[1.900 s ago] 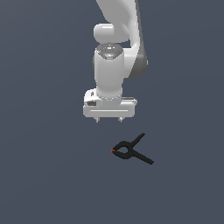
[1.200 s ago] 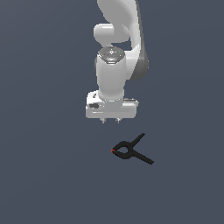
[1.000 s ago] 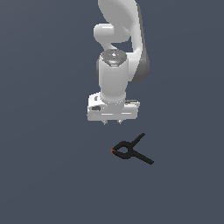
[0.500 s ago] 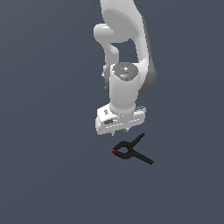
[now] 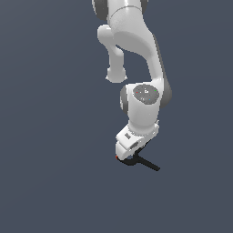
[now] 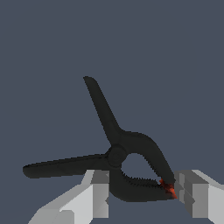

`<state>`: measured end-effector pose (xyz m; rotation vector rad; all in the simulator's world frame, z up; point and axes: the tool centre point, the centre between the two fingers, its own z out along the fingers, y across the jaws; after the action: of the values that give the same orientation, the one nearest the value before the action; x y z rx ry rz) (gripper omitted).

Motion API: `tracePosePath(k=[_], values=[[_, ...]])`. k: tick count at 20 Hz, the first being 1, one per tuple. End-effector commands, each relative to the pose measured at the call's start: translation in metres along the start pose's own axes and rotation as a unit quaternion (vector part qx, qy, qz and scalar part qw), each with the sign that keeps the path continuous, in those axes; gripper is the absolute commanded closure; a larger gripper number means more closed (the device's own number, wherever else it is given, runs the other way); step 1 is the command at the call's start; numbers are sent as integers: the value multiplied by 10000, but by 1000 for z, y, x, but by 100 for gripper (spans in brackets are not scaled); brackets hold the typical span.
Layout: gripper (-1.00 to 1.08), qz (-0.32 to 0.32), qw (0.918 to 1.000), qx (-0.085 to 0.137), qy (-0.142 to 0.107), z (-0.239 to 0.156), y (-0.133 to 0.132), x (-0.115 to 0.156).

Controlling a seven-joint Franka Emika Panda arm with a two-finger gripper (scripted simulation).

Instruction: Pick up the object and move it to a goal position.

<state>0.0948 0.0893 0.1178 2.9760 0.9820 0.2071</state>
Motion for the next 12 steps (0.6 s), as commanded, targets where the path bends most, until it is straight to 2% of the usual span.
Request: tracePosePath(k=[1,5,12], values=[[-20,-416,9991,29,86,12,-7,14],[-20,-1046,9942,73,234,31,-18,34],[-20,-1921,9801,124,478,57,-34,61]])
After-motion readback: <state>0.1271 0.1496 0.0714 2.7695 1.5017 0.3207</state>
